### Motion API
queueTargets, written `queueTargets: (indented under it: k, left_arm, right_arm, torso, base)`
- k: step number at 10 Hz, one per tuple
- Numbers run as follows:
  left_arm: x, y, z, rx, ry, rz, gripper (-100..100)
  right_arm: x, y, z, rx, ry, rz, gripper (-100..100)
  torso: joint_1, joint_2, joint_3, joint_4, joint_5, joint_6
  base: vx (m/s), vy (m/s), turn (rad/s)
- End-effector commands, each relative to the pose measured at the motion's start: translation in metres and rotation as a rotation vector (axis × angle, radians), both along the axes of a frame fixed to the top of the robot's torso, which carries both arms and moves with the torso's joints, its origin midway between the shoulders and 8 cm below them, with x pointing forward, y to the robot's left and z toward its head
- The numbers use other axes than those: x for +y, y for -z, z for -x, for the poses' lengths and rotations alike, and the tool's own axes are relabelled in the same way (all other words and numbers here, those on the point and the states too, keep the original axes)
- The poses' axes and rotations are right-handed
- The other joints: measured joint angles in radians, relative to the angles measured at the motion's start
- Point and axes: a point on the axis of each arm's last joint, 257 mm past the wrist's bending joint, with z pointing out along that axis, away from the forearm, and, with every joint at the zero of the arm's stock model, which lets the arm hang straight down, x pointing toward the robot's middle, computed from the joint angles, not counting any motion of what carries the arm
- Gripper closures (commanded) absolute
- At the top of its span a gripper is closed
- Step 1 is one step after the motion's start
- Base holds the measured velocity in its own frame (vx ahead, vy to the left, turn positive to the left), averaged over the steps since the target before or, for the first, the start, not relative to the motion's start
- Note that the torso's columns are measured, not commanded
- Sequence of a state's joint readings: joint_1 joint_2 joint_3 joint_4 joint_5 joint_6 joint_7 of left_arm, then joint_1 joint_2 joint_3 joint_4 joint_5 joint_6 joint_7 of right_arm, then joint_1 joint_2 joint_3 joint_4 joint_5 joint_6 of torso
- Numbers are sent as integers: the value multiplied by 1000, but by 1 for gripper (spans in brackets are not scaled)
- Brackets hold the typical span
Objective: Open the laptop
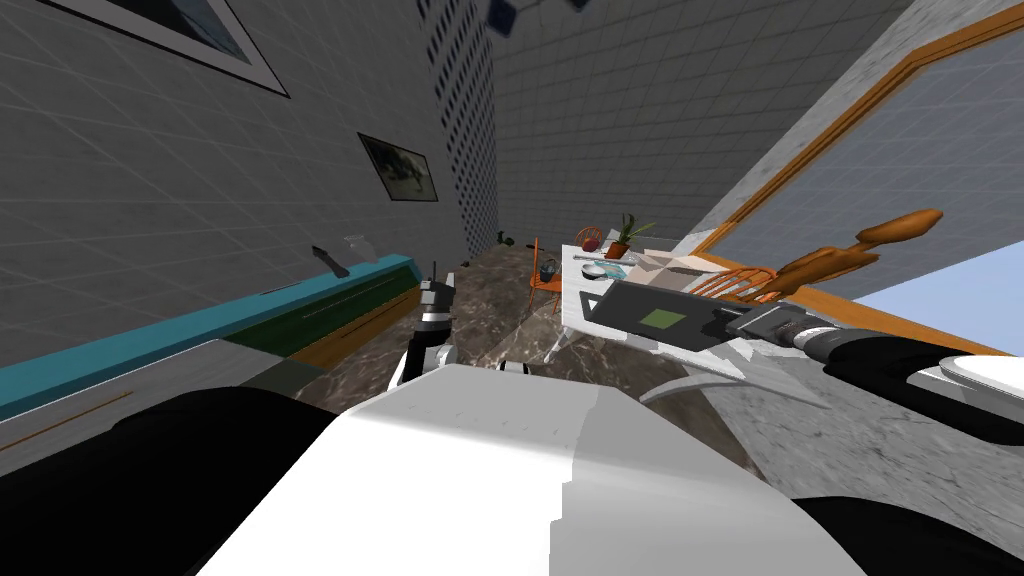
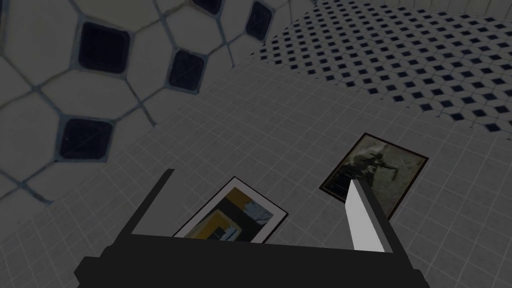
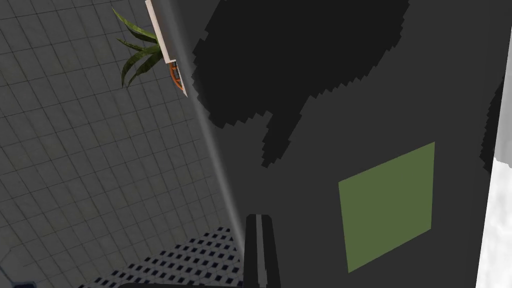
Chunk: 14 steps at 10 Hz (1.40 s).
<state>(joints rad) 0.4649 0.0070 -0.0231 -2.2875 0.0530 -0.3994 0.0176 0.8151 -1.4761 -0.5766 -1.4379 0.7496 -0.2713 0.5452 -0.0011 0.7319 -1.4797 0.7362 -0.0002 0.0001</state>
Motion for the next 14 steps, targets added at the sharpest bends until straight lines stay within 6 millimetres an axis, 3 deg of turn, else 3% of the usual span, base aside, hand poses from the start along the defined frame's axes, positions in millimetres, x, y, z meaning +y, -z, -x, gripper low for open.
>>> queueTargets:
  k: [1, 8, 14]
  left_arm:
    - [0, 0, 0, 0, 0, 0, 0]
    - [0, 0, 0, 0, 0, 0, 0]
    - [0, 0, 0, 0, 0, 0, 0]
  right_arm:
    - [11, -7, -10, 55, -40, -11, 100]
    - [46, -16, -42, 175, -132, -12, 100]
    - [87, -9, -67, 303, -207, -40, 100]
  torso:
    - [2, 2, 1, 0, 0, -2]
    - [1, 3, 2, 1, 0, -2]
    - [2, 4, 2, 1, 0, -1]
  base:
    - [123, -9, -151]
    - [97, -8, -122]
    - [98, 1, -132]
